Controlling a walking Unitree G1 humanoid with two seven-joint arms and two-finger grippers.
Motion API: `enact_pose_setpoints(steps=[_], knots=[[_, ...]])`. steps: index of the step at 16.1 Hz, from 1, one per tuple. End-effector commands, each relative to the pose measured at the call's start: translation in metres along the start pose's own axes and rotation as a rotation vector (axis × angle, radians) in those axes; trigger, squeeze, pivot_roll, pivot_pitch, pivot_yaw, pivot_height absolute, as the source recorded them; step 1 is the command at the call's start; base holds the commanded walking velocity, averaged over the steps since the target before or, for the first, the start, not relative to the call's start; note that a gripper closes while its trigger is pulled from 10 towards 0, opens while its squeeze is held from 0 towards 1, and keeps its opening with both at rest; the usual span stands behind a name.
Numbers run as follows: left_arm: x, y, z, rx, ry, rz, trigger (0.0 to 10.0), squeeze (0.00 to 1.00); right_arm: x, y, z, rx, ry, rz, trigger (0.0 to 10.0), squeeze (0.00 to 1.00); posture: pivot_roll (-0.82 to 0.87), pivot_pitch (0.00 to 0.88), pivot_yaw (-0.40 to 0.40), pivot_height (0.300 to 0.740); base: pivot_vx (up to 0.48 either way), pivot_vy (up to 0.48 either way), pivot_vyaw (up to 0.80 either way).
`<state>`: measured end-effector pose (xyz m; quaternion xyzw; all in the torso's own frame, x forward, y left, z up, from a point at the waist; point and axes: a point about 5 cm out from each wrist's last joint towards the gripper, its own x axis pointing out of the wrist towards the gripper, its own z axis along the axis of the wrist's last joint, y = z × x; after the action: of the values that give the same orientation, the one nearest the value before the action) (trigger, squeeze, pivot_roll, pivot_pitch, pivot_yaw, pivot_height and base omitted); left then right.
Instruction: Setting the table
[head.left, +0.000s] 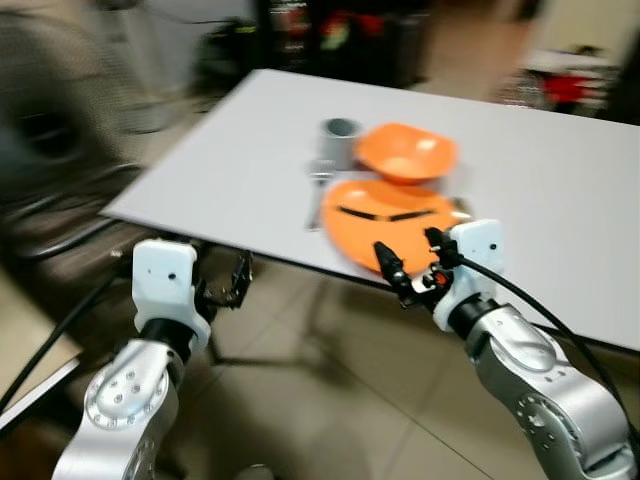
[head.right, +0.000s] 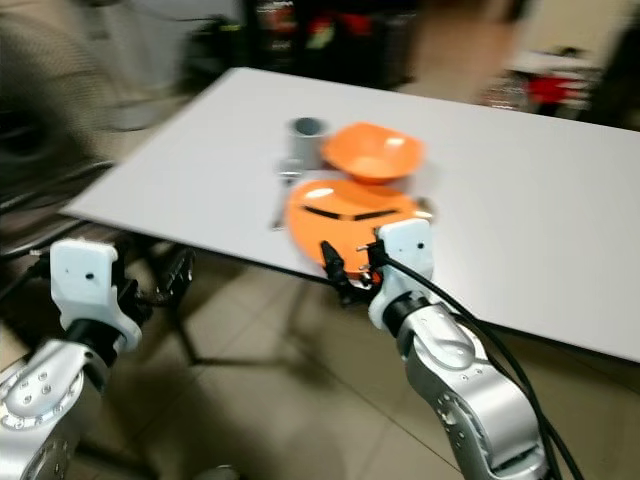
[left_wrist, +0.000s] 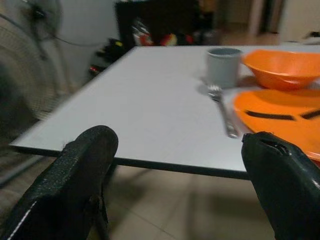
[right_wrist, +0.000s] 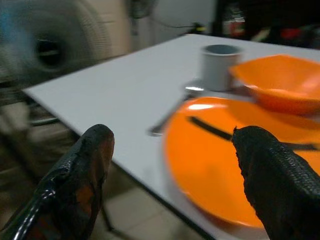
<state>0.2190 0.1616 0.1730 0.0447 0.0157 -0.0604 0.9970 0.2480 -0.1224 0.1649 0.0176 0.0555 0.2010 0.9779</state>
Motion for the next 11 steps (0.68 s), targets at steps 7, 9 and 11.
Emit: enact_pose_setpoints(steps=[7, 9, 11], knots=[[0.0053, 0.0011, -0.0036, -0.008, 0.022, 0.014, 10.0, 0.0, 0.0005, -0.004, -0.0007, 0.034, -0.014, 0.008, 10.0, 0.0, -0.04, 0.015, 0.046, 0.74, 0.0, 0.0, 0.8], [0.0046, 0.0014, -0.0043, -0.005, 0.022, 0.024, 10.0, 0.0, 0.0021, -0.0015, -0.0019, 0.042, -0.005, 0.038, 10.0, 0.0, -0.04, 0.006, 0.036, 0.74, 0.0, 0.0, 0.8], [0.0044, 0.0013, -0.0089, 0.01, 0.034, 0.022, 10.0, 0.0, 0.0046, -0.0009, -0.0052, 0.038, 0.003, 0.043, 10.0, 0.0, -0.04, 0.0, 0.036, 0.74, 0.0, 0.0, 0.8]])
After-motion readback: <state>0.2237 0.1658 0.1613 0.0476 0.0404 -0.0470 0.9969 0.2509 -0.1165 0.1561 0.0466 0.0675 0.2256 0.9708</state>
